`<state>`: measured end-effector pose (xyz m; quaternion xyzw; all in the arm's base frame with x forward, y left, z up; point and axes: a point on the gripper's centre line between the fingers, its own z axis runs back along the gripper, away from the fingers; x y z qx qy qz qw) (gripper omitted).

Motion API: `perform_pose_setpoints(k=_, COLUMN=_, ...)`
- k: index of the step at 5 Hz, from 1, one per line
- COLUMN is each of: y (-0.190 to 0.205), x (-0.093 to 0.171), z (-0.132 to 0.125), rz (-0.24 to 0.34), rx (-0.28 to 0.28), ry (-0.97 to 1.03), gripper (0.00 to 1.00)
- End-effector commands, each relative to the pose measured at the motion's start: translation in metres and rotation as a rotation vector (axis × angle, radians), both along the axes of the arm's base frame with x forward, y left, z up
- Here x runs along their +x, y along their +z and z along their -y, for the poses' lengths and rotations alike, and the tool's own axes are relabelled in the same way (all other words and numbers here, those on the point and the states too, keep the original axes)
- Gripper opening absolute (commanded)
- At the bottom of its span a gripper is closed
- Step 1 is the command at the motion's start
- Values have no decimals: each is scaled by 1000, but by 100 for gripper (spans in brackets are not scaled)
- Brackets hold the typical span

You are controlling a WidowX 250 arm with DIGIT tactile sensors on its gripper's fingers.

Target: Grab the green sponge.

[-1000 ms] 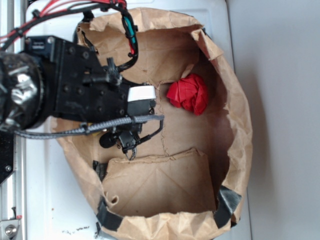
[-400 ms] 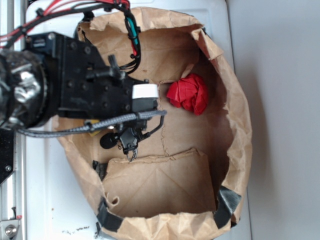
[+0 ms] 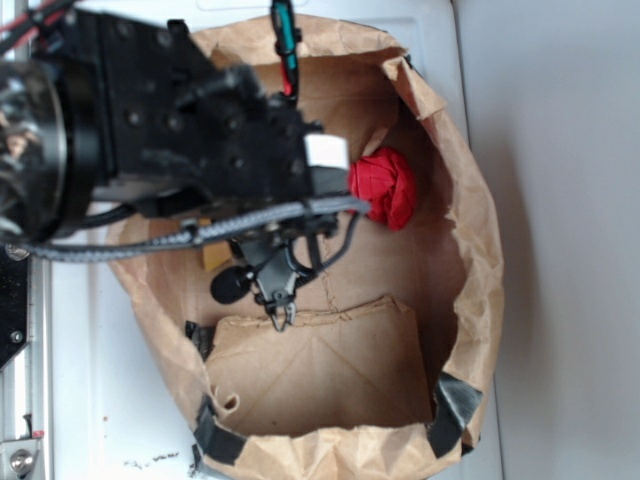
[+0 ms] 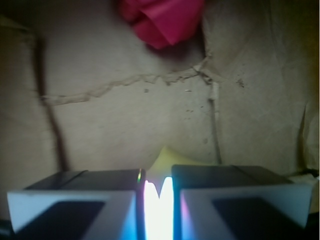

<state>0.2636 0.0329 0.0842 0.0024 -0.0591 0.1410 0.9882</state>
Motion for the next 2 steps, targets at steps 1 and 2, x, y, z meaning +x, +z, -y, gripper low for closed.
perform_pose_setpoints(k=1, y=52, x=7, z=-3, rz=80, rx=-56, ry=-18, gripper=0)
perform_pose_setpoints(k=2, y=61, x=8, z=1, rz=89, rx=-83, ry=-28, gripper=0)
